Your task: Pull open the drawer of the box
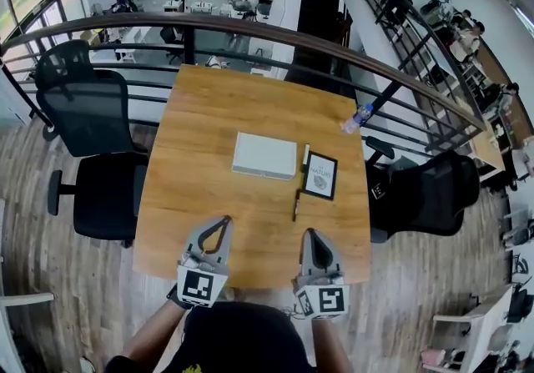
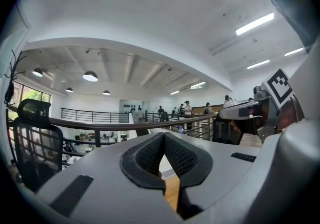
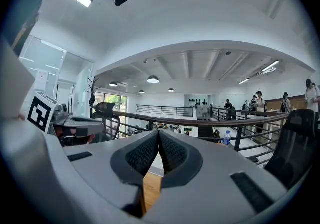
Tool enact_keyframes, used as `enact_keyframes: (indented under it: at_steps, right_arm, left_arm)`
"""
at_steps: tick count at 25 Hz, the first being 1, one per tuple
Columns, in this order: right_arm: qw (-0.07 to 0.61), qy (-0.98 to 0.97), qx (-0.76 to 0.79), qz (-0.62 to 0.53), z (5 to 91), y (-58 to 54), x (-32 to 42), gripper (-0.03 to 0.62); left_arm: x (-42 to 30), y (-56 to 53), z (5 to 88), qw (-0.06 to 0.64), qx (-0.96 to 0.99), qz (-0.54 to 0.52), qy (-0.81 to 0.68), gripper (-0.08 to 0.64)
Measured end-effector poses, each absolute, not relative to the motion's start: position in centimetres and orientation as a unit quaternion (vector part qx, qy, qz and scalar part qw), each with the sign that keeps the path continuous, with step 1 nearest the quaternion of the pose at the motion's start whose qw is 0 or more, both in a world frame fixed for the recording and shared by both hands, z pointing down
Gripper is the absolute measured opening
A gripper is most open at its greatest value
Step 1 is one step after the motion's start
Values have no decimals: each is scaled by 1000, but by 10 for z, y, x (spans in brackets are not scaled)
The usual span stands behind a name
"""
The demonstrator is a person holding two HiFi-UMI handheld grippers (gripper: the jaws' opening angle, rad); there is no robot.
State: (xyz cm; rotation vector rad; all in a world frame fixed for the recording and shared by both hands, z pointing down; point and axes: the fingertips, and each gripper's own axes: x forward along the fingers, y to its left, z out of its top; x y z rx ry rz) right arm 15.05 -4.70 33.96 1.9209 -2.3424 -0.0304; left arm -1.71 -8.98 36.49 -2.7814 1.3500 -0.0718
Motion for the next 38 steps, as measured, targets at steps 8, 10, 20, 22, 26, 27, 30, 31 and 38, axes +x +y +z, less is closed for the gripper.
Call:
enact_keyframes:
  at_steps: [8,10,20,22,26,27,30,31,38]
  right_arm:
    - [71,-776,627,0,370,-96,139,-5]
    - [71,-772,631,2,380,-105,144,-5]
    - [79,-769,633,48,429,-143,152,84]
    - [84,-773,625,67,441,-147,149,158]
    - [98,-773,622,78,462,-154,147,190]
    - [100,-773,621,82,467,-157,147,192]
    - [107,-768,625,90,485,-166,147,192]
    - [112,-765,627,92,493,-170,147,192]
    - [132,-745,644,113,553,-200,143,190]
  left_arm:
    - [-29,-124,385,20,-887,-16,460,17]
    - [-30,-128,399,34,-885,-42,462,17]
    - [-30,-141,434,18,-881,-54,469,17]
    - [-28,-138,436,12,-881,-53,470,17]
    - [-24,-136,441,14,-883,-61,464,17]
    - [-25,-136,442,16,-883,-63,464,17]
    - [-26,-135,444,18,-884,-65,462,17]
    - [-26,-134,447,16,-884,-65,462,17]
    - [-31,-128,482,-27,-882,-81,463,17]
